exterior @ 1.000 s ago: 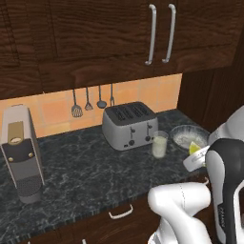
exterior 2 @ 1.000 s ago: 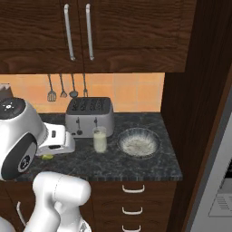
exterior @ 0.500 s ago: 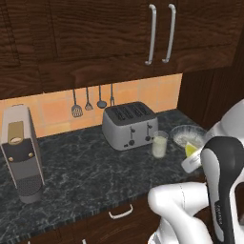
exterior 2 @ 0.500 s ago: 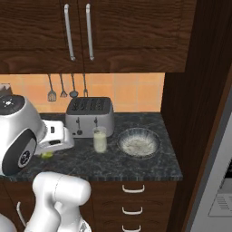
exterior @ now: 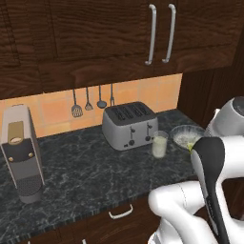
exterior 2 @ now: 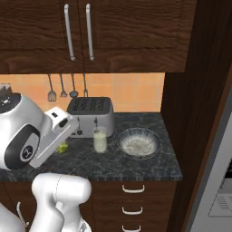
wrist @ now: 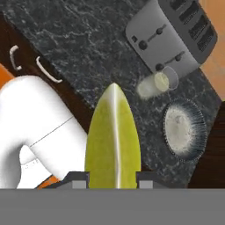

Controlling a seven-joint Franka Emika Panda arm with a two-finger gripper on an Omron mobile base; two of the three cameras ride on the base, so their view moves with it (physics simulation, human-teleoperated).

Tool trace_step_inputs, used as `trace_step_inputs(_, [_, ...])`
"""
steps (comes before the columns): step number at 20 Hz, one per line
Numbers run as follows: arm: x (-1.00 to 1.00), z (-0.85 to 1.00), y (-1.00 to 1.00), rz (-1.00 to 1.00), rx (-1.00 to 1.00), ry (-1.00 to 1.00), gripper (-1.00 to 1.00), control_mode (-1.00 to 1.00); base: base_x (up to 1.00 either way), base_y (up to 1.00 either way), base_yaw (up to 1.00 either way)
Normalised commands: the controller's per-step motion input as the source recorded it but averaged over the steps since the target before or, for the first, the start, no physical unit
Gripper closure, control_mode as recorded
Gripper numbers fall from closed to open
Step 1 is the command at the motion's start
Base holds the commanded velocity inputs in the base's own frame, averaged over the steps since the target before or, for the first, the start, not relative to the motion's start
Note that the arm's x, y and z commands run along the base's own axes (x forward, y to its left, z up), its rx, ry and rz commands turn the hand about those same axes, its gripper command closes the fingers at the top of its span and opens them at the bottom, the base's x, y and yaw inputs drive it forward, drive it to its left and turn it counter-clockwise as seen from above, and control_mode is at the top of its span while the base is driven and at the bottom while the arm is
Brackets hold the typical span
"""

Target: Grab a lemon wedge from the fridge and one ice cube from the ice bowl, and put them in the glass of lemonade.

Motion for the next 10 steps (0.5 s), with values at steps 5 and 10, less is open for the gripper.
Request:
trace_step_inputs(5, [0.02, 0.0, -0.04, 0.55, -0.68, 0.01, 1.0, -1.0, 0.0, 0.0, 0.0])
trace_step_inputs(10, [0.0, 0.0, 0.0, 0.47, -0.73, 0.09, 1.0, -1.0, 0.0, 0.0, 0.0])
